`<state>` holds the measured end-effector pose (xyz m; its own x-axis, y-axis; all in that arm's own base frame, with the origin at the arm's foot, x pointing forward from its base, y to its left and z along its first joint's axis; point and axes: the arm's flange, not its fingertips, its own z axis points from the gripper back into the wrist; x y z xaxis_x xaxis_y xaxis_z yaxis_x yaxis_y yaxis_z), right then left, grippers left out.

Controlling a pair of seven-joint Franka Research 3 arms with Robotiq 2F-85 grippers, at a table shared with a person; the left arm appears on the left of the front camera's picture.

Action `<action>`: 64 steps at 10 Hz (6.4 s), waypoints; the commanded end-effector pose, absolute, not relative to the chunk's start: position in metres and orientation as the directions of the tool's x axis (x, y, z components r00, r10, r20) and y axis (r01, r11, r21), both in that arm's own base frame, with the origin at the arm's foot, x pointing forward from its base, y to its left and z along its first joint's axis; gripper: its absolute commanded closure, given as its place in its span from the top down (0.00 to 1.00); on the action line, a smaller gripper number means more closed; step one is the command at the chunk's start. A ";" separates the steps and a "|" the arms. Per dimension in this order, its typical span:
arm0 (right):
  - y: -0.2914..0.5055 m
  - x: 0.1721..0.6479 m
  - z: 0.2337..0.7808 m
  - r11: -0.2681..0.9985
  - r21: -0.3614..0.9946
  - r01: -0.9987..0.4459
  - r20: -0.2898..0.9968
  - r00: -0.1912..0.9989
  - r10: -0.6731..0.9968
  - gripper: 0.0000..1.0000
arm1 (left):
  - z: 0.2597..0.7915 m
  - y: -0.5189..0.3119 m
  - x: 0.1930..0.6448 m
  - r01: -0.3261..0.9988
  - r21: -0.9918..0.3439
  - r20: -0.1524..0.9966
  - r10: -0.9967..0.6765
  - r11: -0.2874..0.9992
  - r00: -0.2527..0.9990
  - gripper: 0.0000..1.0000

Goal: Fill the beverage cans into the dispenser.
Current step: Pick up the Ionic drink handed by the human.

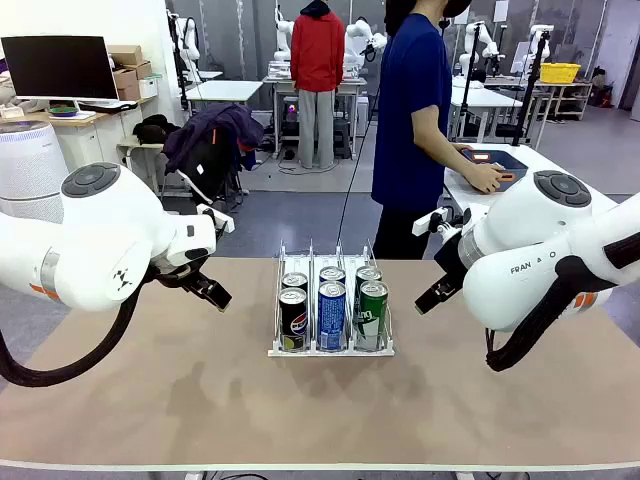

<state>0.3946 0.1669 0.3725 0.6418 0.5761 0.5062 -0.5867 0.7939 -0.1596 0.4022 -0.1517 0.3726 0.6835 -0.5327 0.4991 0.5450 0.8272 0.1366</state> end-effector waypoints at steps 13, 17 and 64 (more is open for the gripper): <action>0.167 0.395 0.372 0.794 -0.160 -0.587 0.506 0.642 0.576 1.00 | 0.373 -0.152 0.402 0.545 0.137 0.499 -0.533 0.827 0.684 1.00; 0.153 0.395 0.404 0.773 0.027 -0.634 0.453 0.697 0.556 1.00 | 0.393 -0.148 0.407 0.653 -0.044 0.467 -0.563 0.756 0.682 1.00; 0.113 0.419 0.747 0.571 -0.047 -0.819 0.681 0.393 0.619 1.00 | 0.717 -0.036 0.381 0.742 0.189 0.645 -0.651 0.643 0.400 1.00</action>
<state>0.4171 0.1183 0.7372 0.4022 0.6046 0.6875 -0.8022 0.5946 -0.0535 0.3799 -0.0370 0.7195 0.3935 -0.6512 0.6489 0.7439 0.6403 0.1914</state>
